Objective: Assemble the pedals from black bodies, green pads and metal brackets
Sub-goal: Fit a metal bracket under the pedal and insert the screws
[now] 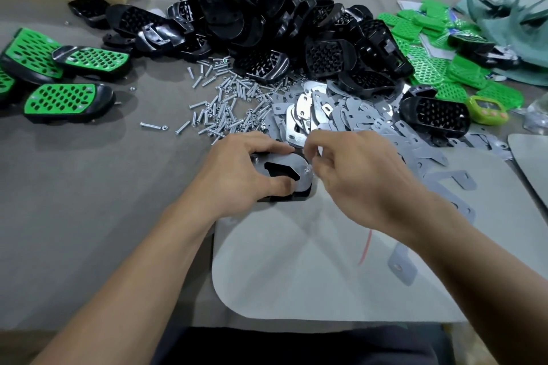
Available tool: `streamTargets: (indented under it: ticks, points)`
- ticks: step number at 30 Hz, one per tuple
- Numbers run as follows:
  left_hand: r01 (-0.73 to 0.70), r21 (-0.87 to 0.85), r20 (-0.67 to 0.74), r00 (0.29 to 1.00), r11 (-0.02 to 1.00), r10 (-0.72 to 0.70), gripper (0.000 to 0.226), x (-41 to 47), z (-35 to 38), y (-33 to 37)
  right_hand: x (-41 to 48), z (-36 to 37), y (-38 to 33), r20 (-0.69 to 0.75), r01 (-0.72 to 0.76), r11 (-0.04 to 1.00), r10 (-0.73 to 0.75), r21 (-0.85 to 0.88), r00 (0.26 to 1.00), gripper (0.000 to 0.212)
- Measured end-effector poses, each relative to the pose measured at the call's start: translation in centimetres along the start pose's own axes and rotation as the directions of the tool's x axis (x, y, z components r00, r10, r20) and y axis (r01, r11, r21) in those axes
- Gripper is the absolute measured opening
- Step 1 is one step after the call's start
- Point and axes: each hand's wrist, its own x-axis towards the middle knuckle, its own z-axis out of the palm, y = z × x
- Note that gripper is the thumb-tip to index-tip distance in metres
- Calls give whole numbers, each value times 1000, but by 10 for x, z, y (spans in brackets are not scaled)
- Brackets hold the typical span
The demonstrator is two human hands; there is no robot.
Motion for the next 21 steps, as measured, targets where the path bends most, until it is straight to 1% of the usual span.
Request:
streamTargets:
  ticks: [1, 2, 4, 5, 7, 10, 14, 15, 16, 18, 20, 21]
  points:
    - [1, -3, 2, 1000, 1000, -1, 57, 0, 0, 0, -1, -1, 1, -13, -13, 998, 14, 60, 1000, 16]
    - [1, -5, 1, 1000, 1000, -1, 54, 0, 0, -1, -2, 0, 2, -44, -11, 997, 14, 78, 999, 24]
    - [-1, 0, -10, 1000, 1000, 1, 52, 0, 0, -1, -1, 2, 7, -92, -29, 992, 40, 120, 995, 26]
    - [-4, 7, -14, 1000, 1000, 4, 52, 0, 0, -1, -1, 2, 8, -86, -38, 985, 53, 171, 995, 26]
    - [-10, 16, -13, 1000, 1000, 10, 51, 0, 0, 0, -1, 3, 8, -31, -44, 960, 54, 277, 998, 27]
    - [-14, 12, -11, 1000, 1000, 14, 47, 0, 0, 0, -3, 3, 4, -9, -23, 965, 26, 261, 1000, 29]
    - [-16, 14, -16, 1000, 1000, 16, 50, 1, 0, -2, -6, 0, 7, 98, -164, 964, 146, 209, 984, 27]
    - [-18, 16, -18, 1000, 1000, 19, 50, 1, 0, -2, -8, -1, 7, 100, -186, 956, 167, 227, 981, 28]
    - [-22, 15, -19, 1000, 1000, 22, 50, 1, 0, -3, -10, -2, 5, 71, -191, 942, 178, 275, 981, 29]
    - [-25, 4, -21, 999, 1000, 25, 47, 2, 1, -4, -15, -1, 0, -12, -156, 925, 170, 346, 985, 30]
    - [-26, -6, -24, 999, 1000, 26, 48, 2, 2, -6, -19, 5, -4, -21, -134, 918, 153, 373, 988, 35]
    - [-25, -6, -25, 999, 1000, 25, 52, 2, 2, -7, -22, 9, -4, -17, -147, 910, 167, 388, 986, 35]
